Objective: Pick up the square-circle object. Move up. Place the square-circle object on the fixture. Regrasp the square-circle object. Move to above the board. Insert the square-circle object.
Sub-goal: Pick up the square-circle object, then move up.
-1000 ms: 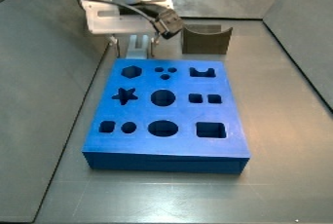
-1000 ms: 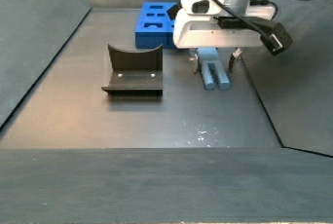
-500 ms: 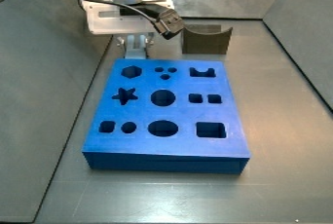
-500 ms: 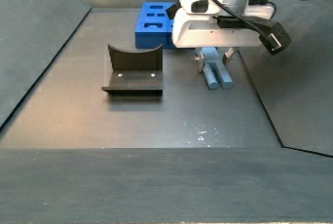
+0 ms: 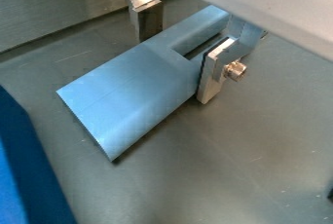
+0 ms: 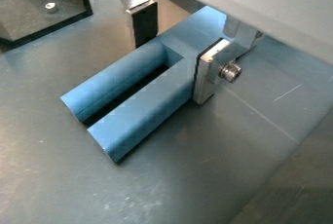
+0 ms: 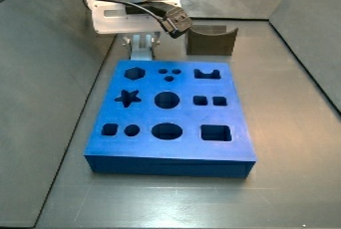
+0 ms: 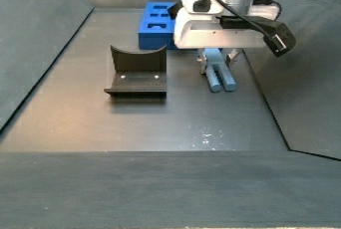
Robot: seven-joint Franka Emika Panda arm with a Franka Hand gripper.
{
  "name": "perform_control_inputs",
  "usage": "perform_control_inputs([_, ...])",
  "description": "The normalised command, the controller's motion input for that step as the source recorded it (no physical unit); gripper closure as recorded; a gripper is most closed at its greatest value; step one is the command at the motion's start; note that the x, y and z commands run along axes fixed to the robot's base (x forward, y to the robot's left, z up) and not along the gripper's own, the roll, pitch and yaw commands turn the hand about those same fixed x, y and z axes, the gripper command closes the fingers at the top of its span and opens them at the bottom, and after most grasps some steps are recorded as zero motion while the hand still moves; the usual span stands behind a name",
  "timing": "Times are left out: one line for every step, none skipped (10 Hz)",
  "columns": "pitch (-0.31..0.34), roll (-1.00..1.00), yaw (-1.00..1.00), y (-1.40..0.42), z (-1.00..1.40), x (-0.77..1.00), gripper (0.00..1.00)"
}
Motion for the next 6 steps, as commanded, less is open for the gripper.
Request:
perform_control_inputs([0.0,0.0,0.0,0.0,0.0,0.0,1.0])
perform_control_inputs([0.0,0.0,0.0,0.0,0.0,0.0,1.0])
perform_control_inputs([0.0,0.0,0.0,0.0,0.0,0.0,1.0])
perform_control_inputs([0.0,0.0,0.0,0.0,0.83,0.0,1.0])
perform_control_inputs([-0.015,0.0,0.01,0.02,0.86,0.02,1.0])
perform_control_inputs([0.014,0.01,0.01,0.02,0.74,-0.02,1.0])
